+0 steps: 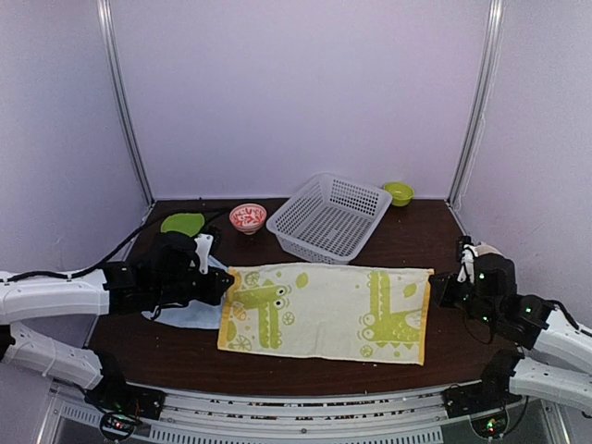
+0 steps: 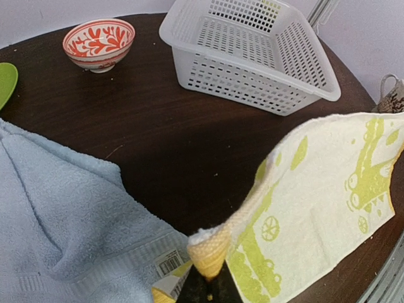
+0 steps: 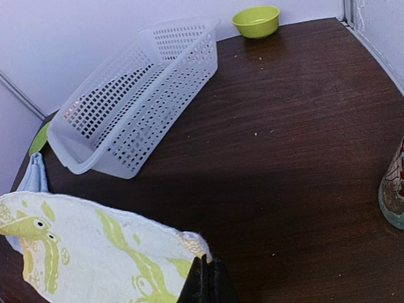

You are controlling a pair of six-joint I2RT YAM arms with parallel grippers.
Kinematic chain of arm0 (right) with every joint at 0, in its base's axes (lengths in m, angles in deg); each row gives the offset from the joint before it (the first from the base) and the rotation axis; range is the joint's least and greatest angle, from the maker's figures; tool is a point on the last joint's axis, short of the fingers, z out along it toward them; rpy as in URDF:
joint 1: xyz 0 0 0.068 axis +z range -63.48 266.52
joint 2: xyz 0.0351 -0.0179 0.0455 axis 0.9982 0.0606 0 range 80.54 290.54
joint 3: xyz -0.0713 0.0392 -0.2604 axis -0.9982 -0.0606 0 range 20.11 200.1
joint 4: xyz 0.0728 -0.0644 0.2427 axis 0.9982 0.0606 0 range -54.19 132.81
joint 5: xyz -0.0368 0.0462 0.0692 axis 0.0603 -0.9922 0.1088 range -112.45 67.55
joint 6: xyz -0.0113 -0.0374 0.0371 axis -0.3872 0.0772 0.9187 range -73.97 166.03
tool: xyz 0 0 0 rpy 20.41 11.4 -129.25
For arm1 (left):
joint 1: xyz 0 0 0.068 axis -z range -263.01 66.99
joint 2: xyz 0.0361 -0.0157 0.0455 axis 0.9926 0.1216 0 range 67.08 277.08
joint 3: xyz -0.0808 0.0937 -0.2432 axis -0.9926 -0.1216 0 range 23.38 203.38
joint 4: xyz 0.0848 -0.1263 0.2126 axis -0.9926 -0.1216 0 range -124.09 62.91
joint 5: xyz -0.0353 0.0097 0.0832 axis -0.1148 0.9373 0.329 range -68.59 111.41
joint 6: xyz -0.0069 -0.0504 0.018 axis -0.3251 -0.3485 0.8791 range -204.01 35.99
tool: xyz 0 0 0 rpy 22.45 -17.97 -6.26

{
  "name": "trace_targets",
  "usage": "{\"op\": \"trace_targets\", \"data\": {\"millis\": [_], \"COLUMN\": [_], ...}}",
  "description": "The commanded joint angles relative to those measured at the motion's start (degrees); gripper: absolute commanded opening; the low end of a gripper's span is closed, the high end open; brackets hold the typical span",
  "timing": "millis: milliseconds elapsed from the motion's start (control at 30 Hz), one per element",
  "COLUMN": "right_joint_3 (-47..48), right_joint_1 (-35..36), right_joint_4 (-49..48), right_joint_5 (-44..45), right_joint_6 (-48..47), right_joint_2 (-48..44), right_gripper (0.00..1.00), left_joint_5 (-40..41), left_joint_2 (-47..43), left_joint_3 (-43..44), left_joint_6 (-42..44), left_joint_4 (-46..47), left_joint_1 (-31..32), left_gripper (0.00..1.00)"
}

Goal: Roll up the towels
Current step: Flatten out the towel at the center of the board, then fold the towel at the center of the board.

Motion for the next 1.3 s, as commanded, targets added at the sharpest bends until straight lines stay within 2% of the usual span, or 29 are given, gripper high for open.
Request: {"op": "trace_targets", "data": {"millis": [0, 200, 333, 567, 800, 1033, 1267], "right_joint_3": [-0.48, 0.42, 0.57, 2.92, 0.85, -2.26, -3.49], "right_joint_1": [-2.98, -5.34, -6.21, -10.08, -10.02, -10.00, -9.91], "right_joint_4": [-5.75, -8.33, -8.82, -8.94, -9.43, -6.54, -1.19], "right_joint_5": [6.24, 4.39, 4.49, 3.27, -2.23, -5.94, -7.88], "right_joint_6": [0.51, -1.95, -3.17, -5.32, -4.97, -1.62, -0.18], "right_joint_2": [3.90, 9.55, 10.06, 12.44, 8.96, 4.91, -1.35], "right_gripper": [0.00, 0.00, 0.00, 0.00, 0.00, 0.00, 0.00], "left_joint_5": [0.55, 0.22, 1.61, -0.45, -3.18, -4.09, -8.26], "left_joint_2": [3.32, 7.77, 8.53, 13.14, 12.98, 12.07, 11.02], "left_joint_3": [0.48, 3.04, 2.37, 4.76, -3.20, -6.34, -7.11], "left_joint_6": [-1.06, 0.16, 0.43, 2.82, 0.16, 1.39, 1.85], "left_joint_4": [7.74, 8.18, 11.00, 16.83, 27.21, 24.93, 22.03], "left_joint_1": [-0.73, -0.85, -1.13, -4.63, -4.62, -4.57, -4.54], "left_gripper": [0.00, 0.00, 0.00, 0.00, 0.00, 0.00, 0.00]}}
